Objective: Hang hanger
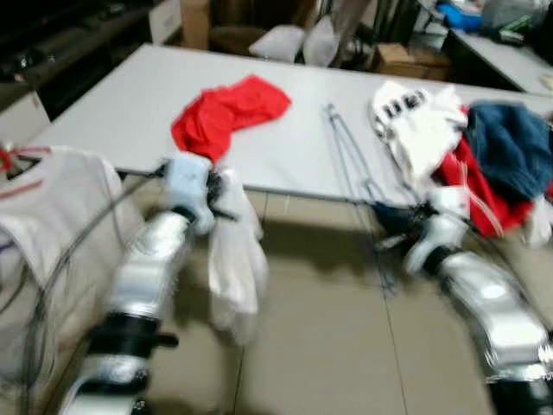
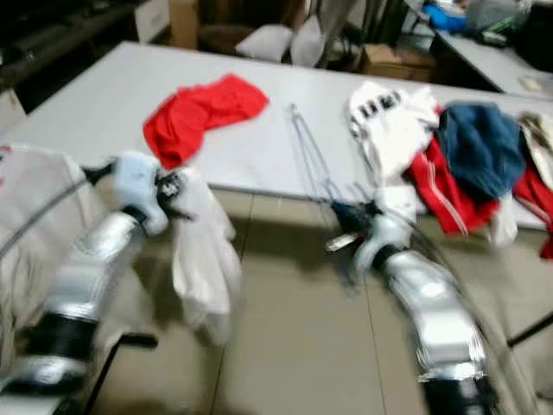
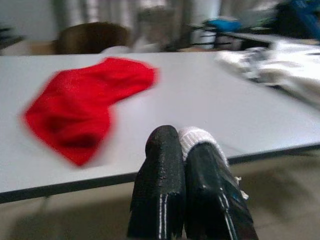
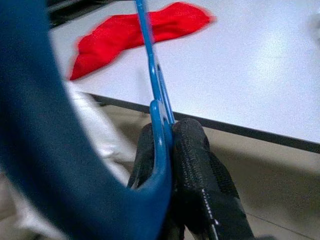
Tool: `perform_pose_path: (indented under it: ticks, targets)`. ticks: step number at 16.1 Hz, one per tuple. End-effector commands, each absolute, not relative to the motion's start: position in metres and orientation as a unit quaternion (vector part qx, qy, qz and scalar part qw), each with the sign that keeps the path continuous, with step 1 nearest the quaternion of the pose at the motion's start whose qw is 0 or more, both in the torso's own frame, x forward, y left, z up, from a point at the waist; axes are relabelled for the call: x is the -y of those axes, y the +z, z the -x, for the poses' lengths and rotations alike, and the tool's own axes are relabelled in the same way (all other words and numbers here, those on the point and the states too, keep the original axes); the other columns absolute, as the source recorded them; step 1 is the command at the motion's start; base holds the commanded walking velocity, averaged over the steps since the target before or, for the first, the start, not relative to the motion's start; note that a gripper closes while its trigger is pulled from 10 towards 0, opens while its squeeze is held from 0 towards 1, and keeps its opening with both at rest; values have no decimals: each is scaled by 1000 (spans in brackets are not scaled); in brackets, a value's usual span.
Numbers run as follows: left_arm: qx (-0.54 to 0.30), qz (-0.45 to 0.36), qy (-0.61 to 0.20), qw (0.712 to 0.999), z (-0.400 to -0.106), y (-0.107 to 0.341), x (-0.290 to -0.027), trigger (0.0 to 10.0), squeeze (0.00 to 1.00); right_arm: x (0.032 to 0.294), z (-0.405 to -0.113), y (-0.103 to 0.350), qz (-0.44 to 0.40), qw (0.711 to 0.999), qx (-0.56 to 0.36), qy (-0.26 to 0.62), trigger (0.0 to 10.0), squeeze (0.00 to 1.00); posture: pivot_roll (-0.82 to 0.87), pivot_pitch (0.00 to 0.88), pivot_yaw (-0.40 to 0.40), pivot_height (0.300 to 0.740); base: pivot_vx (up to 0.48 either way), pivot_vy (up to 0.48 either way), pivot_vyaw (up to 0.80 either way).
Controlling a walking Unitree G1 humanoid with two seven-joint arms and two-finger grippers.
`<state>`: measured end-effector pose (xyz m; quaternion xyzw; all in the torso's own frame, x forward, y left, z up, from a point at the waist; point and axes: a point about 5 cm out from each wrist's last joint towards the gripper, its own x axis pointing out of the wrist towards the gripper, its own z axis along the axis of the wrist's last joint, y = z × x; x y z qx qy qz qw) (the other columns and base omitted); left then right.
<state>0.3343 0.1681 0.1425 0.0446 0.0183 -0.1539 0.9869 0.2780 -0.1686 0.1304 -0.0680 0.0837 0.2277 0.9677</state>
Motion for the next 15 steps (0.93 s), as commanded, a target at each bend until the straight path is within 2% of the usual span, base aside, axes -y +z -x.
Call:
perform_pose_path:
  ticks: [1, 11, 13, 14, 15]
  targets:
    - [0, -43, -171, 984, -335, 151, -157, 10000, 0, 177, -276, 131, 75, 969, -87, 218, 10000, 0, -61, 0, -55, 740, 435, 0, 0]
    - [9, -46, -166, 985, -337, 159, -160, 10000, 0, 171, -271, 136, 53, 963, -77, 253, 10000, 0, -61, 0, -62, 740, 435, 0, 0]
    - [17, -52, -174, 983, -341, 166, -160, 10000, 0, 182, -257, 144, 86, 938, -88, 325, 10000, 0, -56, 0, -65, 740, 435, 0, 0]
    - [17, -52, -174, 983, -341, 166, -160, 10000, 0, 182, -257, 144, 86, 938, -88, 325, 10000, 0, -56, 0, -65, 740, 435, 0, 0]
    - [18, -58, -186, 981, -345, 169, -156, 10000, 0, 194, -244, 149, 123, 915, -110, 368, 10000, 0, -60, 0, -60, 740, 431, 0, 0]
